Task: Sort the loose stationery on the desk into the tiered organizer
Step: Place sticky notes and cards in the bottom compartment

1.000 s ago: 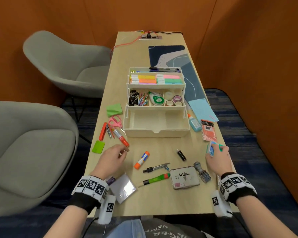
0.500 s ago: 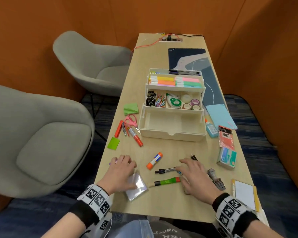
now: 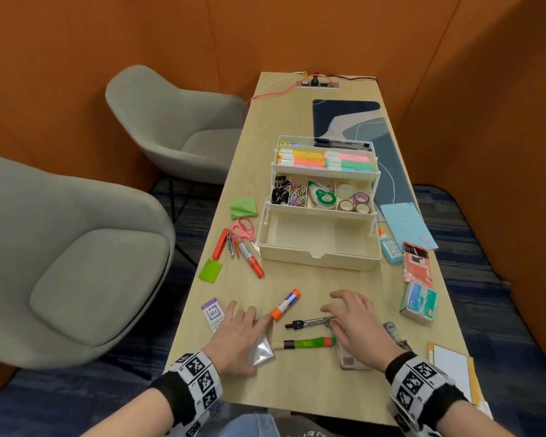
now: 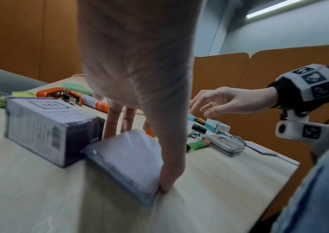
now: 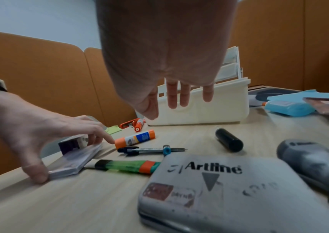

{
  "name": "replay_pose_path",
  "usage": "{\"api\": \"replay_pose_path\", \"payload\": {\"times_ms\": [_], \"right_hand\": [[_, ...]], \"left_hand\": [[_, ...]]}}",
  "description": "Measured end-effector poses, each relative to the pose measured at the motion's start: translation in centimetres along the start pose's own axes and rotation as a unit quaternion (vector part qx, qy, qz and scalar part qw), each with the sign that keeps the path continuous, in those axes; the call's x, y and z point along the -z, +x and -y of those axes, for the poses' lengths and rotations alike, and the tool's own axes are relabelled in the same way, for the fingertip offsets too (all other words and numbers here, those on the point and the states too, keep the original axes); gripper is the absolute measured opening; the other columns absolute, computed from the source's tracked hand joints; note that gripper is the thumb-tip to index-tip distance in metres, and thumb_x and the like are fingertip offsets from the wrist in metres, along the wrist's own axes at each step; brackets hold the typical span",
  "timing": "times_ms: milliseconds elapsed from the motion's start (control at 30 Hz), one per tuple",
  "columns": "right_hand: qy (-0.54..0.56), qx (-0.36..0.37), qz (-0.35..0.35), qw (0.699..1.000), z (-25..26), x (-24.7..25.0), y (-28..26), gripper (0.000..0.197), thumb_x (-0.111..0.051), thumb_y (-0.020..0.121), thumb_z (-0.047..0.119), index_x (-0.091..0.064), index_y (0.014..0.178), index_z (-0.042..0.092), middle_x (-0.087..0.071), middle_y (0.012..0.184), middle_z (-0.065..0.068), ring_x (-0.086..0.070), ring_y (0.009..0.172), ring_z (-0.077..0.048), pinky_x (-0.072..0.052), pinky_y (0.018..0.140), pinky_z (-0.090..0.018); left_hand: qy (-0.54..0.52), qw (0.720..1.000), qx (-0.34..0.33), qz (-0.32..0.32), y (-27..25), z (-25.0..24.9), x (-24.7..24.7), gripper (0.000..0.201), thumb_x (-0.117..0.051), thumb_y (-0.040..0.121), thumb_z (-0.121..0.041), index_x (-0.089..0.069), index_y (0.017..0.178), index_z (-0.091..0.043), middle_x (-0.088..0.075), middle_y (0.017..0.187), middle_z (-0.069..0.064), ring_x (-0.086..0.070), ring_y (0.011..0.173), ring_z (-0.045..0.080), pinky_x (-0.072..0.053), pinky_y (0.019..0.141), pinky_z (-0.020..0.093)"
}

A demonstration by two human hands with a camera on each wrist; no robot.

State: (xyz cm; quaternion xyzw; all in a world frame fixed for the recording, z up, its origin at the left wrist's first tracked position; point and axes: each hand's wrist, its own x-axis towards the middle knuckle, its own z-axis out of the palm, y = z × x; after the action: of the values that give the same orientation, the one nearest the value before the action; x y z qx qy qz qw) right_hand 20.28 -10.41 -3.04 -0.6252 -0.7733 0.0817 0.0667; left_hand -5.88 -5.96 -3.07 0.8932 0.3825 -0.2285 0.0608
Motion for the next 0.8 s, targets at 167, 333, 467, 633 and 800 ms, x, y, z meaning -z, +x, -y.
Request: {"api": "replay_pose_path", "payload": {"times_ms": [167, 333, 467, 633, 800], "right_hand": [[0.028, -0.016, 0.022, 0.999, -0.3, 0.4, 0.2, 0.029, -0.050, 0.091, 0.025, -0.059, 0.119, 0.028, -0.050, 0.127, 0.000, -0.045, 0.121, -0.019, -0.031, 0.103, -0.039], [0.196, -0.066, 0.101, 0.973, 0.6, 2.4, 2.1, 0.024, -0.041, 0.096, 0.043, -0.061, 0.104, 0.033, -0.064, 0.101, 0.012, -0.055, 0.091, 0.001, -0.043, 0.088, -0.025], [0.474, -0.153, 0.168, 0.851, 1.8, 3.5, 3.7, 0.028, -0.049, 0.090, 0.054, -0.059, 0.102, 0.031, -0.069, 0.090, 0.001, -0.068, 0.072, -0.009, -0.050, 0.063, -0.024], [0.587, -0.204, 0.163, 0.766, 1.4, 3.5, 5.4, 0.025, -0.056, 0.093, 0.018, -0.048, 0.117, 0.014, -0.072, 0.078, -0.009, -0.064, 0.056, -0.021, -0.049, 0.049, -0.028], [0.547, -0.257, 0.140, 0.784, -1.1, 2.3, 5.0, 0.016, -0.056, 0.093, 0.012, -0.053, 0.109, 0.012, -0.070, 0.079, -0.010, -0.062, 0.053, -0.021, -0.044, 0.043, -0.022]], "left_hand": [[-0.016, 1.000, -0.006, -0.003, -0.1, -0.2, 1.0, 0.101, -0.061, 0.075, -0.055, -0.005, 0.150, -0.018, -0.037, 0.130, 0.012, -0.045, 0.117, 0.030, -0.011, 0.113, 0.050], [-0.071, 0.995, -0.018, -0.062, 0.5, 0.3, 4.9, 0.097, -0.051, 0.074, -0.060, -0.009, 0.150, -0.018, -0.039, 0.131, 0.007, -0.043, 0.118, 0.026, -0.020, 0.108, 0.043], [-0.270, 0.953, -0.071, -0.120, 3.1, 0.2, 7.2, 0.091, -0.055, 0.074, -0.057, -0.015, 0.149, -0.024, -0.038, 0.140, 0.001, -0.036, 0.129, 0.018, -0.030, 0.110, 0.035], [-0.334, 0.926, -0.106, -0.139, 5.6, 0.6, 9.1, 0.077, -0.056, 0.083, -0.059, -0.025, 0.145, -0.026, -0.042, 0.139, -0.004, -0.040, 0.125, 0.010, -0.034, 0.107, 0.030], [-0.399, 0.822, 0.129, -0.386, 12.0, 10.4, 10.7, 0.013, -0.050, 0.094, -0.023, -0.056, 0.103, -0.016, -0.055, 0.102, -0.002, -0.054, 0.096, 0.016, -0.043, 0.085, 0.033]]}}
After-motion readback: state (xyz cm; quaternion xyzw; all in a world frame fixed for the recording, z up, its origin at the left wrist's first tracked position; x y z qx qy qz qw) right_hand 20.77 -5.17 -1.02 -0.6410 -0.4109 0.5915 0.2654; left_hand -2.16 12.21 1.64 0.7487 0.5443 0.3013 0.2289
